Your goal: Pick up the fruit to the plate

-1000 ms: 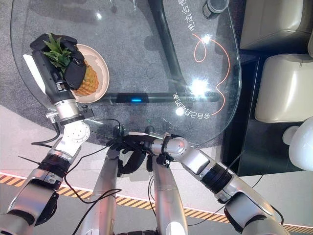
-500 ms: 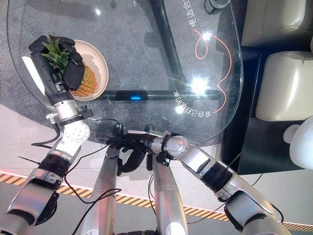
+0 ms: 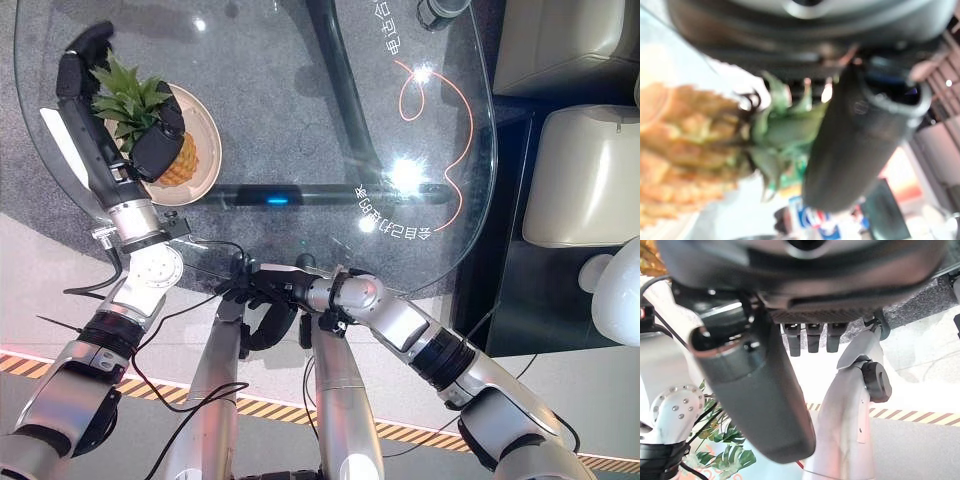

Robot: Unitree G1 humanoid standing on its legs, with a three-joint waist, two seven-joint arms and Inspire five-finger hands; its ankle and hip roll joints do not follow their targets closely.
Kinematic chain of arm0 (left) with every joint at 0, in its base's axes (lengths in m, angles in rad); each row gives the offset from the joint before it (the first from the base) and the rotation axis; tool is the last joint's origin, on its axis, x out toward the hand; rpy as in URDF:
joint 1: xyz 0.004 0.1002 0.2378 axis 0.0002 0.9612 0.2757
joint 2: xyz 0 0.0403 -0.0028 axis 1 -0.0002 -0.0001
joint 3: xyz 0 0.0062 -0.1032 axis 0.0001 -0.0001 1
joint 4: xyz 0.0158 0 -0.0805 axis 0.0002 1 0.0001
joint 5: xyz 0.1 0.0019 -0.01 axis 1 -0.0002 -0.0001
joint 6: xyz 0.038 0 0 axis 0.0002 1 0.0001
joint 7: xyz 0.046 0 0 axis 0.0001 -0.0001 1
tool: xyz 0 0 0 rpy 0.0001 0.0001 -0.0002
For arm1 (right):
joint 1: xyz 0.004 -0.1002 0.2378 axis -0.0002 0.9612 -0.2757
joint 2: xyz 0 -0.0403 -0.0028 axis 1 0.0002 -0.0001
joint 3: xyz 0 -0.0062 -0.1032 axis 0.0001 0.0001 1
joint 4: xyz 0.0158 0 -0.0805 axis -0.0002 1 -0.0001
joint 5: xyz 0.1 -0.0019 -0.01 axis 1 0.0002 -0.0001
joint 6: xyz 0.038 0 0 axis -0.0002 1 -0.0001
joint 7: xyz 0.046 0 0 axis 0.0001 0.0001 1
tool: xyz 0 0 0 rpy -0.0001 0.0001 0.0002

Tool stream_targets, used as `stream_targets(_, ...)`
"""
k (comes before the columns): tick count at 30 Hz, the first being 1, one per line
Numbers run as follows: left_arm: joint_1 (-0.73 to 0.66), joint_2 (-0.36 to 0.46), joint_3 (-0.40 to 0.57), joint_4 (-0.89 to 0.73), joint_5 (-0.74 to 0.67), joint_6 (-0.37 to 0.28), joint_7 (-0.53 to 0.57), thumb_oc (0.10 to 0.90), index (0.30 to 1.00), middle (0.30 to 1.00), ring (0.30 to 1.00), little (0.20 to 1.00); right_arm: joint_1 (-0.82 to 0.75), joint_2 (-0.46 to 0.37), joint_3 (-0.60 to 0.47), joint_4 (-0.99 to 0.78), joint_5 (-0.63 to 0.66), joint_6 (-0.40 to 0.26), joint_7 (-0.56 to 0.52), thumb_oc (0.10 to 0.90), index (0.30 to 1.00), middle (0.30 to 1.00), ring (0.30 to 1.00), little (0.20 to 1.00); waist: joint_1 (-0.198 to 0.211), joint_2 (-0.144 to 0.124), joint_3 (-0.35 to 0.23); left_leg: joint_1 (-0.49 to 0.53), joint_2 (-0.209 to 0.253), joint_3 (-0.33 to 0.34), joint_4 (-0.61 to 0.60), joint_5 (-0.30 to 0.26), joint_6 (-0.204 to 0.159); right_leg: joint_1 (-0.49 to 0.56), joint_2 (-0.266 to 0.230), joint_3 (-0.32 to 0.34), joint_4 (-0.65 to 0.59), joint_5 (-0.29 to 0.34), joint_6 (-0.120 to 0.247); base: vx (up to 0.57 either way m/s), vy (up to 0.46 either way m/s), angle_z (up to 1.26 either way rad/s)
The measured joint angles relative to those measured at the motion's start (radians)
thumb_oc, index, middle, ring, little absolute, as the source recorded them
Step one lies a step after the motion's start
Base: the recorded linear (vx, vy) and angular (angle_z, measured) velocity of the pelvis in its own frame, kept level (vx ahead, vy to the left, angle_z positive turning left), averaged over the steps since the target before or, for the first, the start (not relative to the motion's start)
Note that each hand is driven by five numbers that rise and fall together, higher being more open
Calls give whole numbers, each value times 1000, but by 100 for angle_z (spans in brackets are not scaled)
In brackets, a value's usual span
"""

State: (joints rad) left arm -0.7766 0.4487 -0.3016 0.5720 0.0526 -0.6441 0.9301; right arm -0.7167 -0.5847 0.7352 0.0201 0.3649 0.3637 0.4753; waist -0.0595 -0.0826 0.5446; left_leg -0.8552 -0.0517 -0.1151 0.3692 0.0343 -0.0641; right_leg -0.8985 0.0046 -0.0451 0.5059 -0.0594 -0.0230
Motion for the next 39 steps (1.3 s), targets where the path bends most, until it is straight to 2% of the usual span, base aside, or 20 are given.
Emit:
stream_targets(18, -4, 0, 0, 3, 0, 0, 33, 800, 900, 900, 900, 900, -9, 0, 12, 0, 0, 0, -7, 800, 900, 900, 900, 900, 0, 0, 0, 2, 0, 0, 0, 1, -1, 1, 0, 0, 1, 1, 0, 0, 0, 0)
stream_targets(35, -6, 30, 4, 43, 0, 0, 43, 800, 900, 900, 900, 900, -8, 1, 16, 0, 0, -3, -7, 800, 900, 900, 900, 900, 3, -12, -1, 40, 2, -2, -3, 12, -10, 31, 1, -1, 14, 8, -5, -5, -11, 0)
stream_targets(39, -2, 33, 4, 51, 0, 0, 42, 800, 900, 900, 900, 900, -6, 4, 21, 0, 0, -3, -7, 800, 900, 900, 900, 900, 6, -12, -1, 85, 3, -3, -20, 16, -10, 72, 0, -1, 6, 8, -5, -31, -61, 1)
